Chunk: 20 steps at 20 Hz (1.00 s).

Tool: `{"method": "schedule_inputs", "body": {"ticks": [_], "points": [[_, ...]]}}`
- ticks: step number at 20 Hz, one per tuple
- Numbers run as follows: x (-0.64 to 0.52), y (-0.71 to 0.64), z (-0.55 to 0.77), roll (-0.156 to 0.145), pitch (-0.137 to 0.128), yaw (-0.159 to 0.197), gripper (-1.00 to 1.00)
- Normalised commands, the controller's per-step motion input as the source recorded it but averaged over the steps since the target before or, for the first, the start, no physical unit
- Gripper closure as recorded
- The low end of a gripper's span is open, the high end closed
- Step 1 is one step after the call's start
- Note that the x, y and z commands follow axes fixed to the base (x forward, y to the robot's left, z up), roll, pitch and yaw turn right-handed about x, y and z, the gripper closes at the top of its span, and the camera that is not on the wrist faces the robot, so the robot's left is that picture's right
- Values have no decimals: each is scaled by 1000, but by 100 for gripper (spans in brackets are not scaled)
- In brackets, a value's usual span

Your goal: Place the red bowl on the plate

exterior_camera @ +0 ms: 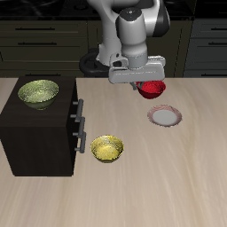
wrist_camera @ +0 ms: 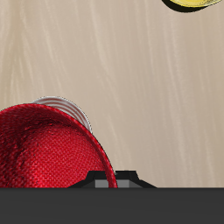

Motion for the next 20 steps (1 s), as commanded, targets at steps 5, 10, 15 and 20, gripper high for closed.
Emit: {"method": "schedule_inputs", "body": {"ticks": [5,10,15,20], "points": [[136,333,-96,22,3,4,100],[103,294,-12,24,-9,-9,100],[104,273,38,16,-4,-27,100],[63,249,-112,14,19,-11,100]]}}
